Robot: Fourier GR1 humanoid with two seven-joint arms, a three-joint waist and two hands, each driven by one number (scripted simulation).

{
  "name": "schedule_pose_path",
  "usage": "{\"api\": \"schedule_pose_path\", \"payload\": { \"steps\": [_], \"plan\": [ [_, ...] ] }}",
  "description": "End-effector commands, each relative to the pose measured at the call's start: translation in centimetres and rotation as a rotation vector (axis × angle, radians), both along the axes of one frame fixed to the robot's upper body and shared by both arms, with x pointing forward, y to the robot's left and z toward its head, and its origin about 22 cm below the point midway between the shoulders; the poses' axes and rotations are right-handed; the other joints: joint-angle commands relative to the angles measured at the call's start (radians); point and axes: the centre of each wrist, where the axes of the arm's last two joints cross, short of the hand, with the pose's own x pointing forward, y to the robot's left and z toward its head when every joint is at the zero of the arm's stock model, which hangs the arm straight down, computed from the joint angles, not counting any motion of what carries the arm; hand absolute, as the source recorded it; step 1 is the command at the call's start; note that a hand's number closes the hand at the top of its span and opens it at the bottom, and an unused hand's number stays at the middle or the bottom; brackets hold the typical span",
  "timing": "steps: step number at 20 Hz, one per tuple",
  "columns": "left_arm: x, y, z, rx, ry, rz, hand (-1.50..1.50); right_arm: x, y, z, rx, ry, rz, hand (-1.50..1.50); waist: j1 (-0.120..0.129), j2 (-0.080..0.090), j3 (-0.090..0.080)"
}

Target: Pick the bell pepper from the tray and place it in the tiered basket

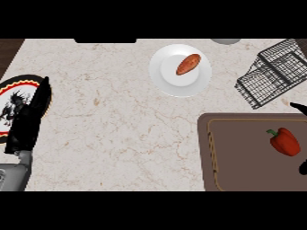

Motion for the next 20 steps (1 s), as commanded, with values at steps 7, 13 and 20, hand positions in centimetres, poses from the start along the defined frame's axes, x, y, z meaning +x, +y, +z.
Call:
{"api": "schedule_pose_path", "payload": {
  "steps": [7,13,20],
  "plan": [
    [-0.2,-2.0,-1.4,-0.001,0.002,-0.006,0.0,0.1,-1.3,-1.8,0.011,0.028,-0.03,-1.5,0.0,0.001,0.0],
    [-0.4,2.0,-1.3,-0.006,-0.001,0.005,0.0,-0.2,0.0,-2.5,0.008,0.054,0.001,-1.5,-0.001,0.0,0.0],
    [1.1,1.1,1.0,-0.005,0.004,0.005,0.0,1.4,2.0,-6.5,0.028,0.086,0.011,-1.5,0.001,0.001,0.0]
  ]
}}
